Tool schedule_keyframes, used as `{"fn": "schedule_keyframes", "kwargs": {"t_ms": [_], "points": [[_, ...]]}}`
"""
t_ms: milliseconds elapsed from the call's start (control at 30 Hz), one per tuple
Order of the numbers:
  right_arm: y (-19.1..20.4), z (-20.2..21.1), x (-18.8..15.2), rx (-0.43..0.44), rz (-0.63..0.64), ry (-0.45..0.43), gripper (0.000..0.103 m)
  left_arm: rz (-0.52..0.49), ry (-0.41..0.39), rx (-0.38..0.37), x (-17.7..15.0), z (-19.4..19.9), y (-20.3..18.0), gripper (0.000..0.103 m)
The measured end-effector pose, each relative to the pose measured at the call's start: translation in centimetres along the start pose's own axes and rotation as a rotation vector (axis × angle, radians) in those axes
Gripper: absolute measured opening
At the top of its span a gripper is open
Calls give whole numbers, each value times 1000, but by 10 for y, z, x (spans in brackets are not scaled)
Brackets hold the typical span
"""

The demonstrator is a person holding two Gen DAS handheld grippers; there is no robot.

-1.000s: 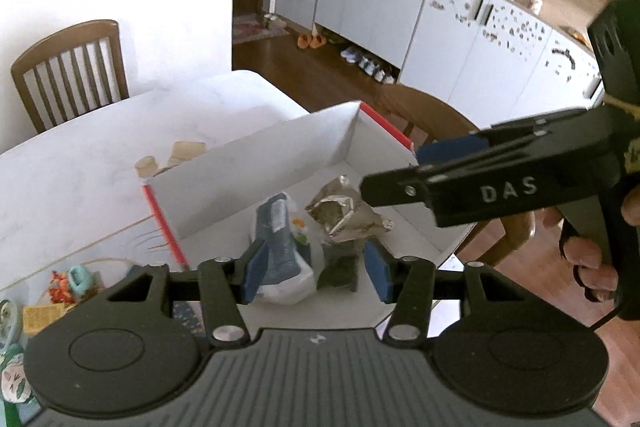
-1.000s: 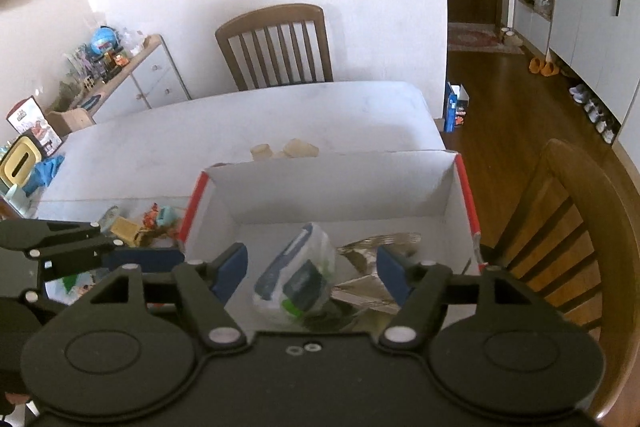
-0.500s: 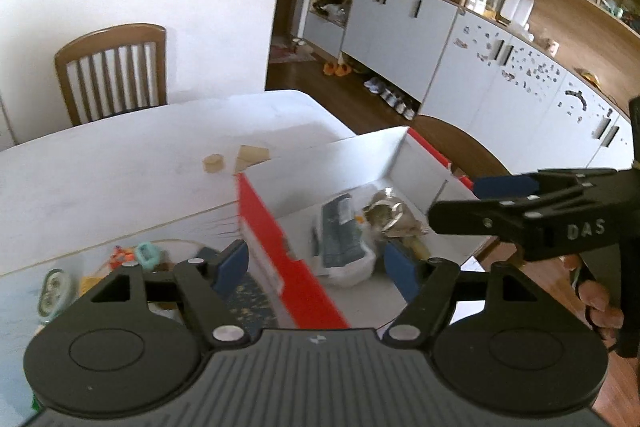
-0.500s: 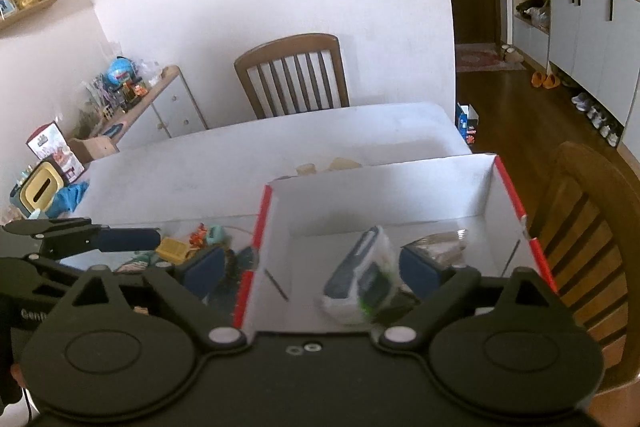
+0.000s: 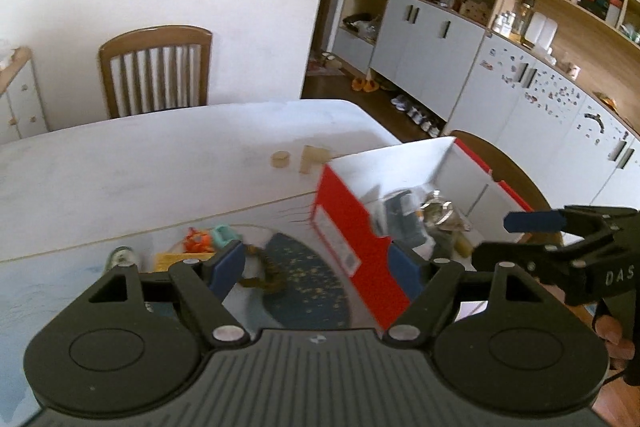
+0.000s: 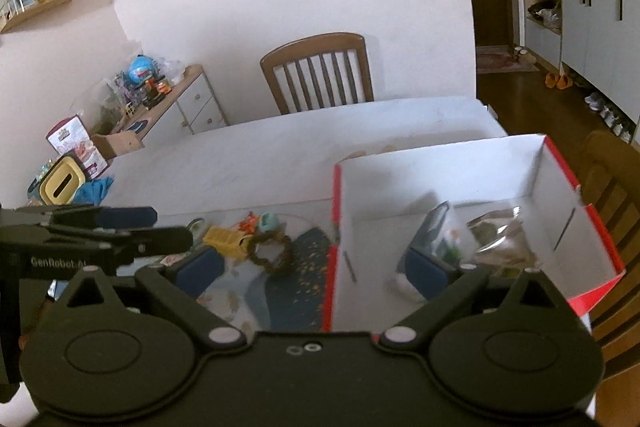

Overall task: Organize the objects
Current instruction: 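Withdraw both grippers from the shoebox back to the table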

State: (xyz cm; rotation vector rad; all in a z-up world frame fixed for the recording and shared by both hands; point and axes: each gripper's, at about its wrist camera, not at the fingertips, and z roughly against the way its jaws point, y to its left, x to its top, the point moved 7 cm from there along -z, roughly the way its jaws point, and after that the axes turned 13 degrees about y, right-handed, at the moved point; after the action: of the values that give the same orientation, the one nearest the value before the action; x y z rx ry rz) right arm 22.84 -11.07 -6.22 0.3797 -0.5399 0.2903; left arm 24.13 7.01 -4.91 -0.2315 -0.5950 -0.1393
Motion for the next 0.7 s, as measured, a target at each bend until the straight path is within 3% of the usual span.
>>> {"fn": "schedule_keyframes", "kwargs": {"t_ms": [100, 567, 700], "points": [[13, -7, -5, 2, 17, 17, 99, 13, -10, 18, -4, 8, 19, 87], [74, -48, -17, 22, 95, 83, 102, 77, -14, 49, -27, 14, 99, 88], [91, -69, -23, 36, 125, 126, 102, 85, -8, 57, -35, 9, 115, 101]]}}
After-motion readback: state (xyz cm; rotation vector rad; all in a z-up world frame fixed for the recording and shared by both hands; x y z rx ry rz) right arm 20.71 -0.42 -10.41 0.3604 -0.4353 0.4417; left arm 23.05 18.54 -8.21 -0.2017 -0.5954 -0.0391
